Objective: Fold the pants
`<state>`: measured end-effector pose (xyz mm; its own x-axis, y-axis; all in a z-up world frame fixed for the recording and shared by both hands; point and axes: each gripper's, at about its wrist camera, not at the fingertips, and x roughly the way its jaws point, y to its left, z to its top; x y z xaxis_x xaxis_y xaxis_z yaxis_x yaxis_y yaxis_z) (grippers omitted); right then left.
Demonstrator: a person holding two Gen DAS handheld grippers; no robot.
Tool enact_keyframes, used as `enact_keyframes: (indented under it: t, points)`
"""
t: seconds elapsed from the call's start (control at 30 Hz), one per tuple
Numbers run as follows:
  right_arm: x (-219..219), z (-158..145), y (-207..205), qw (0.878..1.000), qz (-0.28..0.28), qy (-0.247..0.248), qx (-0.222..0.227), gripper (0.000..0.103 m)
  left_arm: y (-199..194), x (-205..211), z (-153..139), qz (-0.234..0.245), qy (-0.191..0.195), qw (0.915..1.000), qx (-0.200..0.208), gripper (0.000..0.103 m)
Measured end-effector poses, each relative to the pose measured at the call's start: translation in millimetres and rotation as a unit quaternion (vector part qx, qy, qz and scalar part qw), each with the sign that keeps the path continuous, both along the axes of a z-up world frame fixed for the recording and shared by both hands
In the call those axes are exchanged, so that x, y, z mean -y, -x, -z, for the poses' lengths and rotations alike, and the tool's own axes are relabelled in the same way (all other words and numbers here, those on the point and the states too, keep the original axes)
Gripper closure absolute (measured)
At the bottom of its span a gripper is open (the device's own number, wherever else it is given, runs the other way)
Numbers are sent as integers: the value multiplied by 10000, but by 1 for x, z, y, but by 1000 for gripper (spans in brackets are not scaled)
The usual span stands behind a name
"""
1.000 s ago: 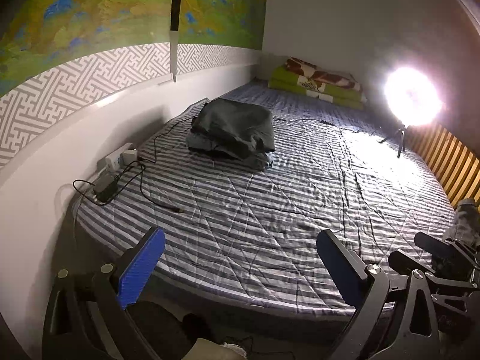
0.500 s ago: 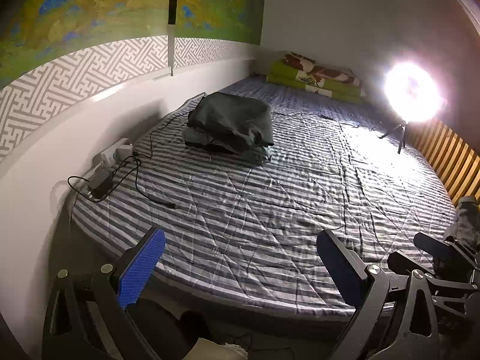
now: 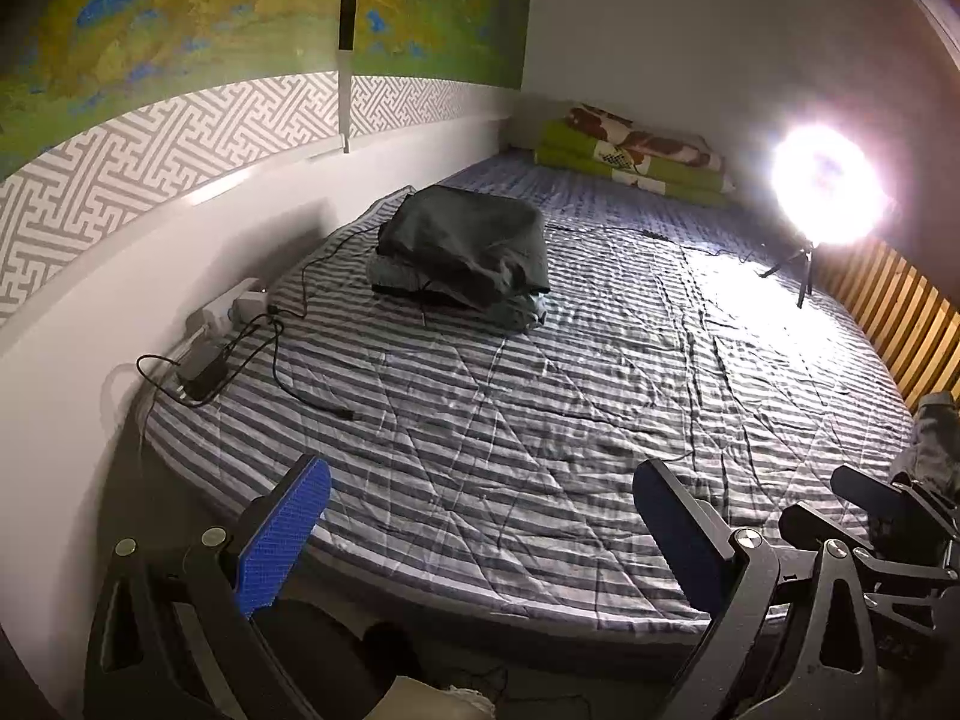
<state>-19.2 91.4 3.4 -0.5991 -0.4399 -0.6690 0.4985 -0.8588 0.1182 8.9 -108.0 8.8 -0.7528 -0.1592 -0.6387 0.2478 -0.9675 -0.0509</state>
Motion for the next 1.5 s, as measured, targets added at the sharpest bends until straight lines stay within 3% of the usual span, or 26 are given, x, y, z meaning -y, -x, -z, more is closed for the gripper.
enact_keyframes:
  t: [1.5]
  points:
    - [-8,5,2,9999,68,57,51,38,6,-1,2,89,46,9999,37,1]
